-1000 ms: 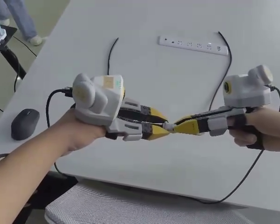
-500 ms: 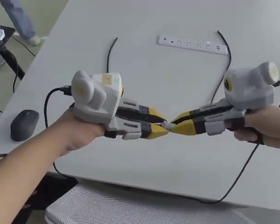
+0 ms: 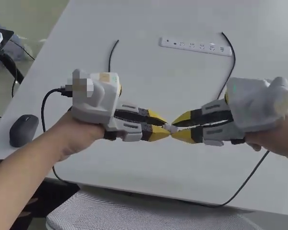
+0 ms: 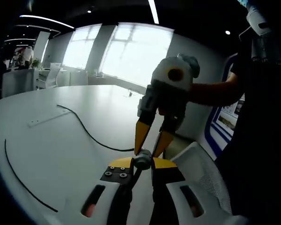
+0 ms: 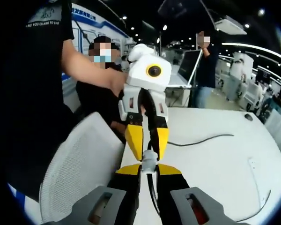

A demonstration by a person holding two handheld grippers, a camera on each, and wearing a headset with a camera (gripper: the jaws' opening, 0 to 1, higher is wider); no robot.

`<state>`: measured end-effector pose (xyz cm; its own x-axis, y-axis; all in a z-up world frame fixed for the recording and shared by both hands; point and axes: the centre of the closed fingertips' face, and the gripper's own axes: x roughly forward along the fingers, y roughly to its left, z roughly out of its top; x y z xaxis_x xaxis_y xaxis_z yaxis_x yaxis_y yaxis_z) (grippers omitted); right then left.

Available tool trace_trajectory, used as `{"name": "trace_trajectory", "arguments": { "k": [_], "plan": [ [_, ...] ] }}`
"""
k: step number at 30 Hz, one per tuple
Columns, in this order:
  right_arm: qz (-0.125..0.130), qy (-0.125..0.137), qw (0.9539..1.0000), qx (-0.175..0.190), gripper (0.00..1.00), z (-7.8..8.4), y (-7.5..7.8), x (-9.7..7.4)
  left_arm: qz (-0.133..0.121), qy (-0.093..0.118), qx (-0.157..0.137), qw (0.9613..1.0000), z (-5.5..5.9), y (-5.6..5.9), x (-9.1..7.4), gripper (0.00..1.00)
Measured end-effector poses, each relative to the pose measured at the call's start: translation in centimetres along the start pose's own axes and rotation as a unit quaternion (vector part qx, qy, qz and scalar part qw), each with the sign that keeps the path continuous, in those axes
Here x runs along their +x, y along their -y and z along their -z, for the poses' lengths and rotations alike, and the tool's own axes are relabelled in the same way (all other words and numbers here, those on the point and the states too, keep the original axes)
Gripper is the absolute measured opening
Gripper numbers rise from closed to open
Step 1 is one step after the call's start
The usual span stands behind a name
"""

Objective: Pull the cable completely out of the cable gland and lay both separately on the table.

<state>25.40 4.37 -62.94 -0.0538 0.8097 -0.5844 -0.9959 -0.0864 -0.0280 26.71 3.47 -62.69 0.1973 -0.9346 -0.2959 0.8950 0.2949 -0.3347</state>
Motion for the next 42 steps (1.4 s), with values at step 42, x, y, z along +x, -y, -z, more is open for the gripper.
{"name": "trace_trajectory", "arguments": {
  "k": [42],
  "plan": [
    [0.101, 0.027, 0.9916, 0.076, 0.16, 0.3, 2.2, -1.6, -0.014, 0.007, 0.000, 0.9999, -0.5, -0.8, 0.0, 0.15]
  ]
}}
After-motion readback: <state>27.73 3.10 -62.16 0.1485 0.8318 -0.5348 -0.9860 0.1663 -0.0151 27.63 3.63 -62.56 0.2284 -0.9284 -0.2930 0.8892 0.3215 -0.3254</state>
